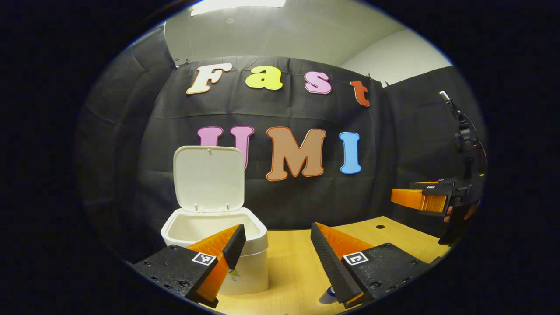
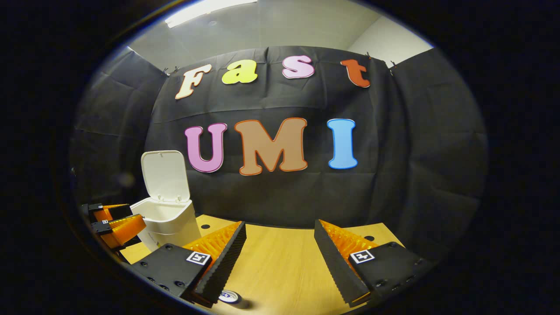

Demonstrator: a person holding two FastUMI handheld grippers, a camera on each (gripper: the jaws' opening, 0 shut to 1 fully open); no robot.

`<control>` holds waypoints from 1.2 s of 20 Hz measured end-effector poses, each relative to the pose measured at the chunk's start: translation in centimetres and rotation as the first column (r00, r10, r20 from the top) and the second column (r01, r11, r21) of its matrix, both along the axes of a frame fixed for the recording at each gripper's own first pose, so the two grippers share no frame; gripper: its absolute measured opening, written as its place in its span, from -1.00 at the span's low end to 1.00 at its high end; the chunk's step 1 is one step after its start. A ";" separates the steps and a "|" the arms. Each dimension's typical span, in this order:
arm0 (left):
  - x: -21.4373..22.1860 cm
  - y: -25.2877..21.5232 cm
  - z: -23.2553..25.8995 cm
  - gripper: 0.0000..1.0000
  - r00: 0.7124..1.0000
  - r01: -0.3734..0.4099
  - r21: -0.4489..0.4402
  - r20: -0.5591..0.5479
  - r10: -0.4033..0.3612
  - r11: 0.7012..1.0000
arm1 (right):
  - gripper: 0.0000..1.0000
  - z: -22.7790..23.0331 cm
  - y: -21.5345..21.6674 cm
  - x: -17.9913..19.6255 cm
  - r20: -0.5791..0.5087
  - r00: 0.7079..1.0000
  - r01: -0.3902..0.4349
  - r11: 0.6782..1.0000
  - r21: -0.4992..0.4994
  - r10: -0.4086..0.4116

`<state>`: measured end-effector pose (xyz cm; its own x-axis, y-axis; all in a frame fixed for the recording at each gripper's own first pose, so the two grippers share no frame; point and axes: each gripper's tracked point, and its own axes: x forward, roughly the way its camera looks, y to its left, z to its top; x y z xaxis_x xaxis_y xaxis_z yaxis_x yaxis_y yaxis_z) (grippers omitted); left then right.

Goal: Press the lid of the desktop garbage bin to open it, pick up the crumpled paper on the desktop and throw it into the bin, then pick up the pop can on the desktop and drop it into the bin, and finally close the garbage bin lid.

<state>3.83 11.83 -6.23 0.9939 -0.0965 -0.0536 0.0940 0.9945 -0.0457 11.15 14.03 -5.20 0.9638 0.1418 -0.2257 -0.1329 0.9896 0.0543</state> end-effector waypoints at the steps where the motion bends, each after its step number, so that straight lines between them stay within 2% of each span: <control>1: 0.3 -0.8 0.0 0.77 1.000 0.016 0.000 0.000 -0.016 1.000 | 0.99 -0.1 -1.2 -0.4 -0.006 1.000 0.020 1.000 -0.001 -0.020; 6: 1.2 -5.2 -1.6 0.80 0.994 0.102 -0.021 -0.043 -0.102 0.995 | 0.99 -0.9 -5.2 -1.9 -0.027 0.996 0.086 0.996 -0.004 -0.087; 11: 1.4 -9.5 -6.4 0.79 0.964 0.183 -0.070 -0.181 -0.193 0.981 | 0.99 -1.9 -7.7 -2.8 -0.056 0.991 0.120 0.993 -0.014 -0.121; 17: 0.6 -11.9 -12.6 0.84 0.913 0.201 -0.122 -0.337 -0.231 0.972 | 0.99 -3.8 -9.7 -3.9 -0.101 0.982 0.155 0.988 -0.025 -0.156; 24: -0.9 -13.8 -19.1 0.86 0.859 0.215 -0.129 -0.448 -0.250 0.968 | 0.99 -5.4 -11.5 -5.7 -0.150 0.969 0.191 0.981 -0.038 -0.195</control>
<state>2.93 -1.96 -25.31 0.8076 -0.3428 -0.4799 0.2734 0.9386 -0.2104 5.48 2.54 -10.58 0.9266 -0.0508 -0.3726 0.0691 0.9970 0.0360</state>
